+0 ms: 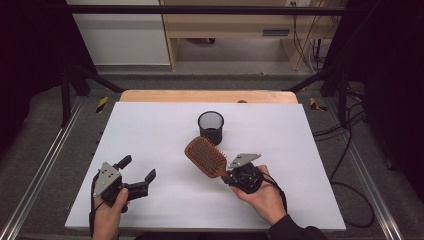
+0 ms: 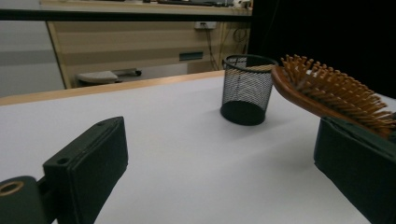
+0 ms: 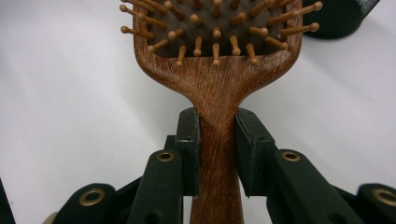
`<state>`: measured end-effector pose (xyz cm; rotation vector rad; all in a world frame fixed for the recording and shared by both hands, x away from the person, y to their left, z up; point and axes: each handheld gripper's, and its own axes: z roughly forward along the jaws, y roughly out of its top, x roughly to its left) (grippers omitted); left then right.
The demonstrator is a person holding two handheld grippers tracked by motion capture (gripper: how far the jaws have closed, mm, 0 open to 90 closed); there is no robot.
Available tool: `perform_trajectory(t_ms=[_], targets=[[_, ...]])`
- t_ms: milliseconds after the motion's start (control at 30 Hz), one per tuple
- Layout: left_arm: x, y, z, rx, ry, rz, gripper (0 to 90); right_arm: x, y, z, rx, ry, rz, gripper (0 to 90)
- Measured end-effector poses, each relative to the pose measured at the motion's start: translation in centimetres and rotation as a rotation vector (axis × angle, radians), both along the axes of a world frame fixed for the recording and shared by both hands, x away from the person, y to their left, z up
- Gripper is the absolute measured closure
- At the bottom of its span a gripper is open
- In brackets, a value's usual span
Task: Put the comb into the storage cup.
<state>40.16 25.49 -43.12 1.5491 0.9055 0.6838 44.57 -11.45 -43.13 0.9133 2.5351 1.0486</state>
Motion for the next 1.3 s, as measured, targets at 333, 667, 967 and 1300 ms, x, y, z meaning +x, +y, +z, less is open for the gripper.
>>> perform_trajectory(t_ms=[333,667,967,1300], targets=[[1.7,-2.9,3.8,-0.084,-0.017,-0.128,3.2,0.1,-0.2,3.0,0.168,-0.153,0.039,72.9],[3.6,-4.3,6.2,-0.288,-0.058,-0.098,4.6,1.6,1.3,4.0,0.290,-0.188,0.007,72.9],[3.1,-5.4,4.7,-0.278,0.004,-0.117,3.6,0.8,2.7,3.1,0.311,-0.202,0.017,72.9],[2.7,-7.0,4.4,-0.274,0.034,-0.180,2.4,0.2,3.3,2.9,0.322,-0.205,0.037,72.9]])
